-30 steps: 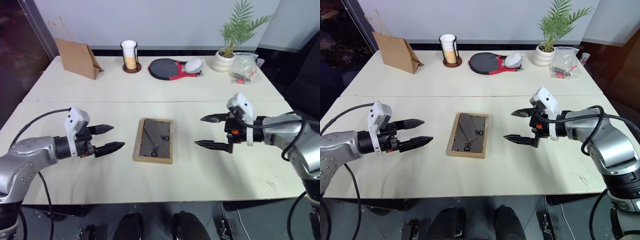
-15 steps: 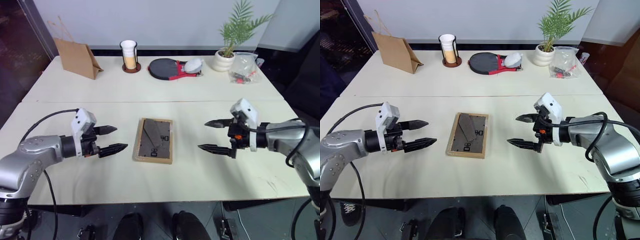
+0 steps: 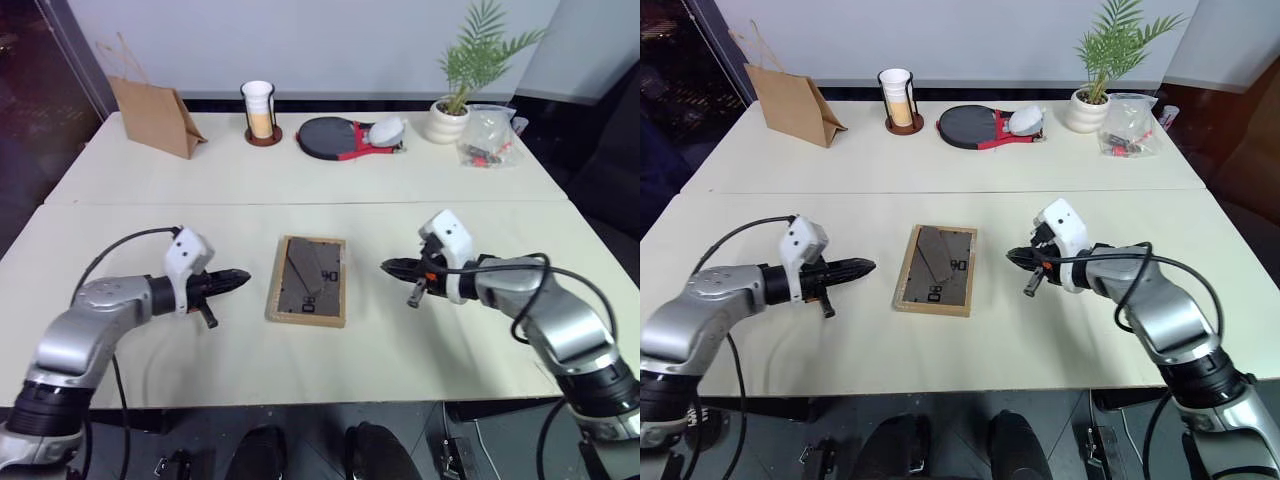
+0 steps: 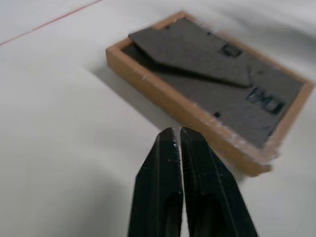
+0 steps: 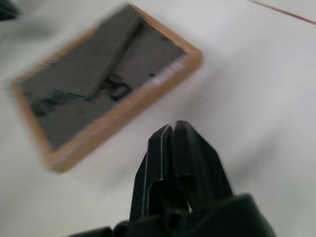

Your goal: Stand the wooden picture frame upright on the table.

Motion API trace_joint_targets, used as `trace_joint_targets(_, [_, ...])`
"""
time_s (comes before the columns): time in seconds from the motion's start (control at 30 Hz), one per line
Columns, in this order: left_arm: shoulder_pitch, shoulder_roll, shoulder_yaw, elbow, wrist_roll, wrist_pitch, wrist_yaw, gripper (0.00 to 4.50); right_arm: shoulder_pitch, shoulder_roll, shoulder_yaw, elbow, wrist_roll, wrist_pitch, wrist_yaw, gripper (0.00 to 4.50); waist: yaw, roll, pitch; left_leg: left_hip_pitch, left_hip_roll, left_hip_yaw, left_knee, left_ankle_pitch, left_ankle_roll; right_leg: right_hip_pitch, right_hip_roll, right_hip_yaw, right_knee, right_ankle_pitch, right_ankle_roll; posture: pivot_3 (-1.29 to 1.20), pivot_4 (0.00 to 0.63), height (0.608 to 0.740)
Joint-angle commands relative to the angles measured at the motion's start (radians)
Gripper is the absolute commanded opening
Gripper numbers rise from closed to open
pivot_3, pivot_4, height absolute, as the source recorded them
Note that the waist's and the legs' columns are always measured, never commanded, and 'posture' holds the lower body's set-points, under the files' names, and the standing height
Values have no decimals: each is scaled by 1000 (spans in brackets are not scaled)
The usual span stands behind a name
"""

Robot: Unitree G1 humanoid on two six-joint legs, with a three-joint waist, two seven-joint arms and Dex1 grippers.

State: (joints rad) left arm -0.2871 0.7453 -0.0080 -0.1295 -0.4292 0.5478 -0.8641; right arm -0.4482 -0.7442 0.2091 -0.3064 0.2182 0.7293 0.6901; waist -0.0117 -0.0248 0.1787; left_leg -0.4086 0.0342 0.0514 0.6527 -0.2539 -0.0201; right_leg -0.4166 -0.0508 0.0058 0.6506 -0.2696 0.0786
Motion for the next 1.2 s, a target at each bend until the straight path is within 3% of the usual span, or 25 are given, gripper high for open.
trace_joint_targets(0.03, [-25,-55,-64,47,66,-46,18,31,-14,62,43,30,-57,9,-57,17,0,-1,0,0,0,0,0,0,0,0,0,0,0,0,0,0,150,740])
trace_joint_targets(0.2, [-40,-118,-126,115,136,-94,17,31,-13,177,122,120,-118,-46,-88,17,1,-1,-1,-1,0,0,0,0,0,0,0,0,1,0,0,0,150,740])
trace_joint_targets(0.4, [5,-122,-140,45,114,-42,-30,31,-15,239,169,149,-143,-63,-59,17,-4,-2,-2,1,0,0,1,0,0,1,0,0,2,0,0,0,150,740])
trace_joint_targets(0.77, [134,-39,-111,-110,65,51,-87,31,24,252,206,51,-132,-5,-1,17,-7,-2,-7,2,2,-1,0,0,0,1,1,0,2,0,0,0,150,740])
trace_joint_targets(1.0, [124,7,-32,-87,35,86,-88,31,30,195,169,15,-160,9,4,17,-5,-1,-7,2,4,0,0,0,0,1,2,0,2,0,0,0,150,740])
trace_joint_targets(1.1, [101,41,36,-89,-74,209,-124,885,42,144,139,-36,-152,25,25,0,-2,-2,-7,2,4,-1,0,0,0,0,2,0,2,0,0,0,150,740])
trace_joint_targets(1.2, [87,46,89,-100,-194,358,-138,2449,52,120,139,-69,-152,35,34,0,-2,-2,-7,1,4,-1,0,0,0,0,1,0,2,0,0,0,150,740])
